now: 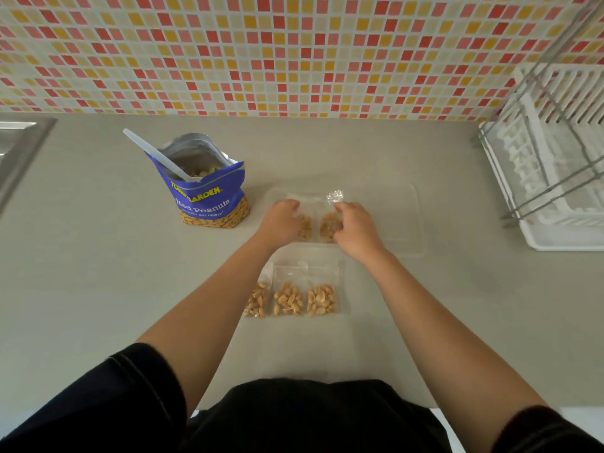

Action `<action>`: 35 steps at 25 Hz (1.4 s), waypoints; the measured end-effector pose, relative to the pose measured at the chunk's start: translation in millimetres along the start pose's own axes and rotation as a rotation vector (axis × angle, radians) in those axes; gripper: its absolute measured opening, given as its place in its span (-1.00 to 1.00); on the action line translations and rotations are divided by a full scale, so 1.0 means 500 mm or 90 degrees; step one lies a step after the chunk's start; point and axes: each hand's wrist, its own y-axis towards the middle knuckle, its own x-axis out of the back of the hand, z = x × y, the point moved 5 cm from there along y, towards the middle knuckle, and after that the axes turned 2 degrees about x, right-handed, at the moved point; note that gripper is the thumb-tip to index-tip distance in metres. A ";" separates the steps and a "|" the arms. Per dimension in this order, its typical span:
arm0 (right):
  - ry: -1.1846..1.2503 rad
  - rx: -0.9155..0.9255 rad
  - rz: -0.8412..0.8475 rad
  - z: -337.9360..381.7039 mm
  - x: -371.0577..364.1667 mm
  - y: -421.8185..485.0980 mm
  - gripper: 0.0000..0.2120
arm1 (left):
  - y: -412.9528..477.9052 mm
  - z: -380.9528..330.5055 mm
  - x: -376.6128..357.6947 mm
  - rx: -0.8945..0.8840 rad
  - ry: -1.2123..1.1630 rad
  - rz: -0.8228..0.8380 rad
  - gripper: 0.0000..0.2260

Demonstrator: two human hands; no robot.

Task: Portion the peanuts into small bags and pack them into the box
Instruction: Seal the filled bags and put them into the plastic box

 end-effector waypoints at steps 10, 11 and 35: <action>-0.223 0.008 0.010 0.050 -0.001 0.009 -0.72 | 0.005 -0.002 -0.008 -0.053 0.210 -0.037 -0.65; -0.197 0.014 -0.014 0.055 0.013 0.003 -0.72 | -0.008 -0.006 0.011 -0.071 0.168 -0.073 -0.66; 0.276 0.081 -0.185 -0.017 -0.041 -0.247 -0.76 | -0.250 0.108 0.058 -0.110 -0.152 -0.160 -0.86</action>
